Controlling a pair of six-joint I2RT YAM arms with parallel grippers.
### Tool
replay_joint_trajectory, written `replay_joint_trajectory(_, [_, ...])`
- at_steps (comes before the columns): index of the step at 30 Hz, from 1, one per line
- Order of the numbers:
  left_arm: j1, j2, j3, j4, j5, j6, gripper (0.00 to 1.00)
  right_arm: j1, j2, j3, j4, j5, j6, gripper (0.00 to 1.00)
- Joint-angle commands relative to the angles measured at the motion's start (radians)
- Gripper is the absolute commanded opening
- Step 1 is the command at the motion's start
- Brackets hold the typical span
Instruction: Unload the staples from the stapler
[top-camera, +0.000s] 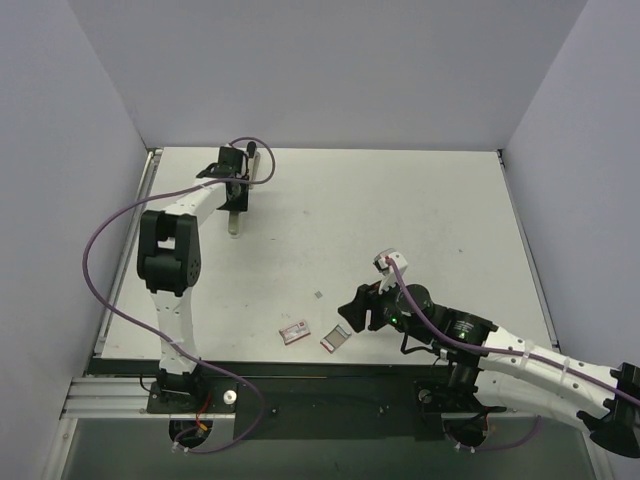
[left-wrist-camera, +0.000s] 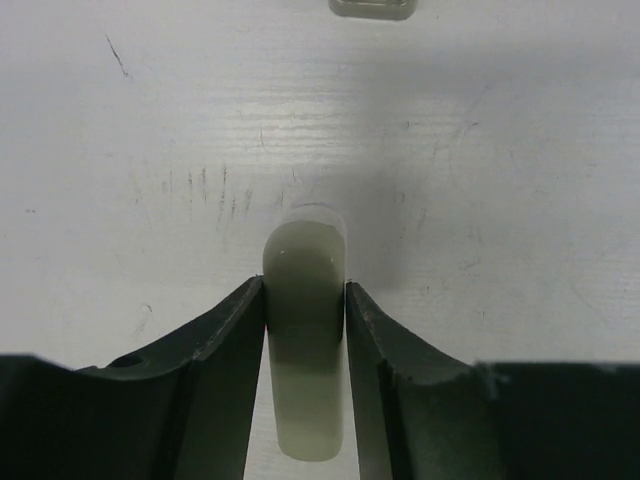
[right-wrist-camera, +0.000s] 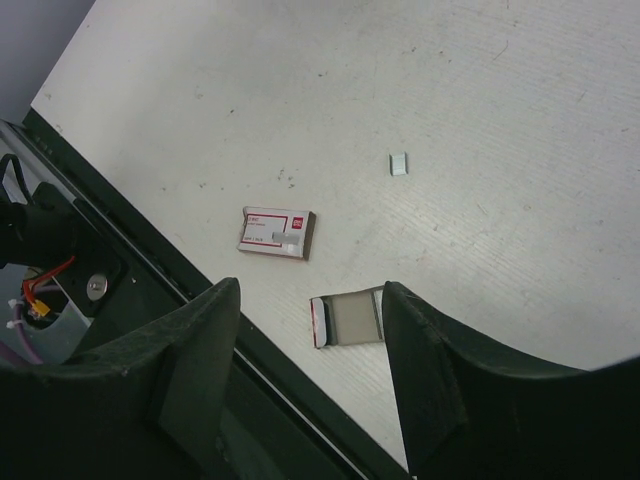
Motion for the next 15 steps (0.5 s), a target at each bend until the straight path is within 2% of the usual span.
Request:
replay_joint_trajectory(1, [0.002, -0.064, -0.032, -0.024, 0.044, -0.014, 0.52, 0.010, -0.029, 0.005, -0.008, 0.004, 0.007, 0.57])
replay_joint_trajectory(5, [0.002, -0.124, -0.067, 0.012, 0.046, -0.018, 0.73, 0.013, -0.049, 0.003, -0.019, 0.010, 0.011, 0.63])
replay_joint_trajectory(6, [0.002, -0.132, -0.062, 0.012, 0.046, -0.022, 0.83, 0.012, -0.054, 0.003, -0.020, 0.012, 0.013, 0.65])
replay_joint_trajectory(10, [0.002, -0.170, -0.050, 0.009, 0.041, -0.047, 0.86, 0.012, -0.057, 0.006, -0.025, 0.013, 0.011, 0.69])
replay_joint_trajectory(15, [0.005, -0.202, -0.042, 0.079, 0.073, -0.076, 0.88, 0.012, -0.047, 0.014, -0.030, 0.016, 0.004, 0.69])
